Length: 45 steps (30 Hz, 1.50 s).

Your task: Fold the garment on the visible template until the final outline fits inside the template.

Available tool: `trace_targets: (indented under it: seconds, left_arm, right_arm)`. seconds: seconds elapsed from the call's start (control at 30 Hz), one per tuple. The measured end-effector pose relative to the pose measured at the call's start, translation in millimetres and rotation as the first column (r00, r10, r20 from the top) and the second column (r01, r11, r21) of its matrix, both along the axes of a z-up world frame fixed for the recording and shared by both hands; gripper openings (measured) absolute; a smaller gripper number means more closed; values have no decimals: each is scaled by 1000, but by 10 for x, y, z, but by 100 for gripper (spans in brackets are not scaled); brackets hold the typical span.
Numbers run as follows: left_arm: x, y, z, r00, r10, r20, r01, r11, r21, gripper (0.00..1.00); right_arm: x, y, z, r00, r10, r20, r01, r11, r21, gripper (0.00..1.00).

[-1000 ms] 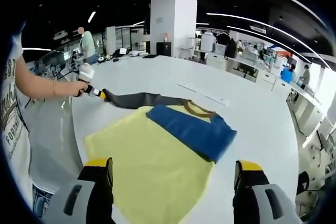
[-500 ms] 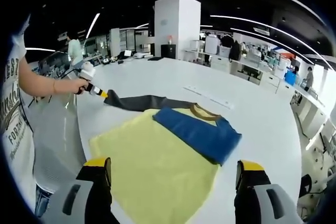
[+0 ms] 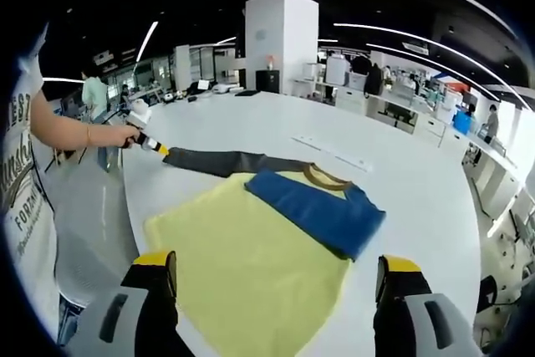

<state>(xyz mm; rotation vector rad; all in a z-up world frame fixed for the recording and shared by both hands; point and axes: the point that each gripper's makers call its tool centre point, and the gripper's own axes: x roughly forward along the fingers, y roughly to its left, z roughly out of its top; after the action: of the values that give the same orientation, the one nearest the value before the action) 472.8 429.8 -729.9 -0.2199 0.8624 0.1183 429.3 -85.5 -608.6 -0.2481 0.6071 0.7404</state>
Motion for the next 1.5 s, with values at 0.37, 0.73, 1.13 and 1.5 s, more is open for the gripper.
trace_targets:
  seconds: [0.37, 0.73, 1.13, 1.5]
  left_arm:
    - [166, 226, 30, 998, -64, 8, 63, 994, 88, 0]
    - [149, 286, -127, 995, -85, -51, 90, 992, 92, 0]
    - [140, 354, -103, 996, -72, -45, 77, 991, 114, 7]
    - [20, 215, -79, 998, 58, -26, -58, 998, 22, 21]
  right_arm:
    - [-15, 49, -13, 1000, 12, -15, -12, 1000, 6, 99]
    - [-1, 6, -12, 1000, -7, -19, 7, 1000, 4, 99]
    - [-6, 14, 9, 1000, 1, -14, -1, 1000, 5, 99]
    - [-21, 1, 2, 1000, 1, -11, -1, 1000, 1, 99]
